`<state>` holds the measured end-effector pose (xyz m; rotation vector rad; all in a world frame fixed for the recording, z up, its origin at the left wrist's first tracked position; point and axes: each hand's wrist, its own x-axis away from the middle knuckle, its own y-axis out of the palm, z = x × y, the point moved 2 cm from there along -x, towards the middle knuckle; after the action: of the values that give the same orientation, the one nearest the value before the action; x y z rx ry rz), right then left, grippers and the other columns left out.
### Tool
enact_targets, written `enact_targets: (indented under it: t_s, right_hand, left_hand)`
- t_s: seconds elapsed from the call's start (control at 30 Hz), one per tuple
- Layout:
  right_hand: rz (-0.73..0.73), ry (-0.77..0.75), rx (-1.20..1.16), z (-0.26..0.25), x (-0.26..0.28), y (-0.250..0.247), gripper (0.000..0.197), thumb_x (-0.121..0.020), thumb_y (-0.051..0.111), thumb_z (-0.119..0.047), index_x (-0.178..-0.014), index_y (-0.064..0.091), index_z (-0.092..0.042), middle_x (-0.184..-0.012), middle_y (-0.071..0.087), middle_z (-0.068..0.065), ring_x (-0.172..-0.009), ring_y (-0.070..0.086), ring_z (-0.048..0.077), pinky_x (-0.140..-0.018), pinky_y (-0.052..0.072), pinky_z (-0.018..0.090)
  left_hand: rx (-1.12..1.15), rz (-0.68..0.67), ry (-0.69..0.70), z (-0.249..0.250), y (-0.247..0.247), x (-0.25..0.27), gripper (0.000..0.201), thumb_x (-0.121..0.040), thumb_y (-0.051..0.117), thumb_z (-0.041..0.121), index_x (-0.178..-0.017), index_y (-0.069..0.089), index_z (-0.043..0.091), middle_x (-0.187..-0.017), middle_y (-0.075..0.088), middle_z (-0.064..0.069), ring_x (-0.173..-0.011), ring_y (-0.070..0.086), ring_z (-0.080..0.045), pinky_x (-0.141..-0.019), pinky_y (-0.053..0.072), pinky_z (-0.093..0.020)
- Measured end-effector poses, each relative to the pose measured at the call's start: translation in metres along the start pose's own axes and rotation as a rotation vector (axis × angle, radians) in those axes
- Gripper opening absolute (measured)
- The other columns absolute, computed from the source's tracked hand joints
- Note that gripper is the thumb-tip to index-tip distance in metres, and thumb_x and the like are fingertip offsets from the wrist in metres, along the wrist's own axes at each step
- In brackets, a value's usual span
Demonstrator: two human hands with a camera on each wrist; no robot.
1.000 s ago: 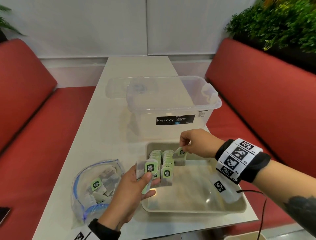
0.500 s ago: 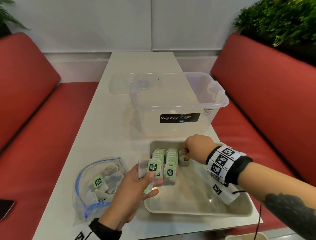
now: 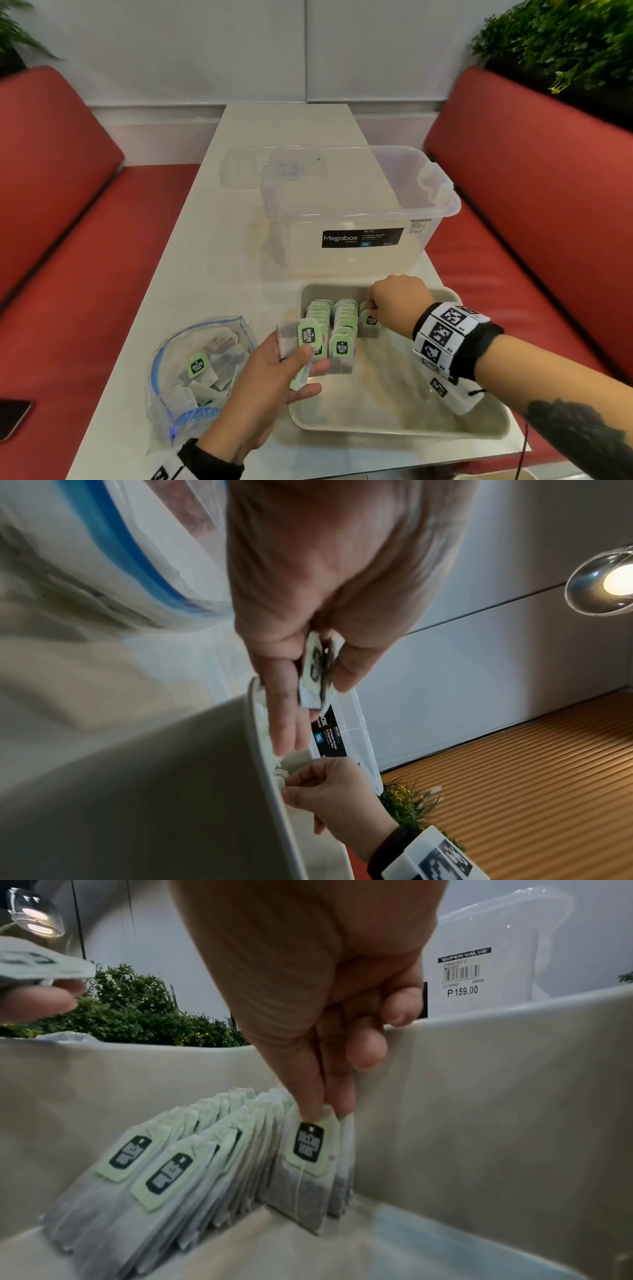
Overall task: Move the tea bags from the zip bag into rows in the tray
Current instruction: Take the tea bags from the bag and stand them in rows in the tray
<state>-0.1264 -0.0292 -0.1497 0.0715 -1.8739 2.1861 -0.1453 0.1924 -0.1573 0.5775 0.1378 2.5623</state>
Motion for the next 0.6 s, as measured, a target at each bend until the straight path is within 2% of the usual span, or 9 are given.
enact_targets:
  t_s: [0.1,0.2,0.27,0.33,0.43,0.5,0.6]
  right_hand:
    - [0.059,-0.001,-0.066,0.001,0.005,-0.010,0.022,-0.090,0.048,-0.031,-0.100,0.065,-0.022,-0.098,0.067,0.003,-0.089,0.062,0.026,-0.067,0.038,0.027]
    - [0.146,-0.044,-0.240,-0.002,0.013,-0.029,0.022,-0.091,0.049,-0.038,-0.100,0.064,-0.025,-0.097,0.068,-0.002,-0.088,0.061,0.022,-0.067,0.041,0.026]
    - [0.125,-0.112,-0.434,-0.011,0.022,-0.042,0.024,-0.089,0.054,-0.047,-0.094,0.065,-0.026,-0.091,0.068,-0.007,-0.081,0.059,0.014,-0.067,0.043,0.026]
    - [0.041,-0.155,-0.606,-0.024,0.033,-0.050,0.026,-0.082,0.060,-0.053,-0.084,0.065,-0.027,-0.081,0.066,-0.010,-0.074,0.058,0.010,-0.068,0.047,0.028]
    - [-0.009,-0.164,-0.782,-0.037,0.042,-0.055,0.013,-0.079,0.067,-0.036,-0.075,0.064,-0.024,-0.072,0.065,-0.008,-0.063,0.059,0.008,-0.066,0.050,0.027]
    - [-0.009,-0.120,-0.986,-0.037,0.044,-0.057,0.012,-0.083,0.063,-0.023,-0.072,0.062,-0.018,-0.071,0.067,-0.002,-0.054,0.058,0.012,-0.056,0.050,0.024]
    - [-0.069,-0.080,-1.204,-0.035,0.048,-0.064,0.014,-0.086,0.059,-0.017,-0.074,0.063,-0.012,-0.077,0.069,0.009,-0.052,0.056,0.016,-0.046,0.041,0.015]
  left_hand:
    - [0.054,-0.023,-0.005,0.002,0.001,0.000,0.023,-0.097,0.043,0.010,-0.115,0.056,0.020,-0.106,0.071,-0.002,-0.091,0.071,-0.023,-0.067,0.059,-0.037]
    - [0.021,-0.048,0.023,0.003,0.002,0.000,0.025,-0.097,0.044,0.013,-0.117,0.055,0.022,-0.107,0.071,0.001,-0.092,0.071,-0.022,-0.067,0.060,-0.036]
    - [-0.010,-0.052,0.049,0.005,0.004,0.000,0.024,-0.097,0.045,0.014,-0.117,0.055,0.024,-0.103,0.073,0.005,-0.091,0.071,-0.020,-0.068,0.060,-0.035]
    - [-0.010,-0.047,0.071,0.006,0.007,-0.001,0.022,-0.097,0.046,0.015,-0.114,0.056,0.024,-0.100,0.073,0.005,-0.090,0.071,-0.019,-0.066,0.059,-0.032]
    - [0.040,-0.031,0.083,0.009,0.011,0.000,0.019,-0.096,0.047,0.013,-0.109,0.058,0.021,-0.097,0.074,0.004,-0.087,0.072,-0.018,-0.064,0.059,-0.030]
    - [0.053,-0.020,0.104,0.012,0.013,0.001,0.020,-0.096,0.046,0.013,-0.109,0.058,0.022,-0.097,0.074,0.005,-0.088,0.071,-0.018,-0.065,0.059,-0.030]
    - [0.104,0.028,0.131,0.014,0.012,0.000,0.021,-0.096,0.046,0.013,-0.110,0.058,0.023,-0.095,0.074,0.007,-0.087,0.072,-0.019,-0.060,0.058,-0.028]
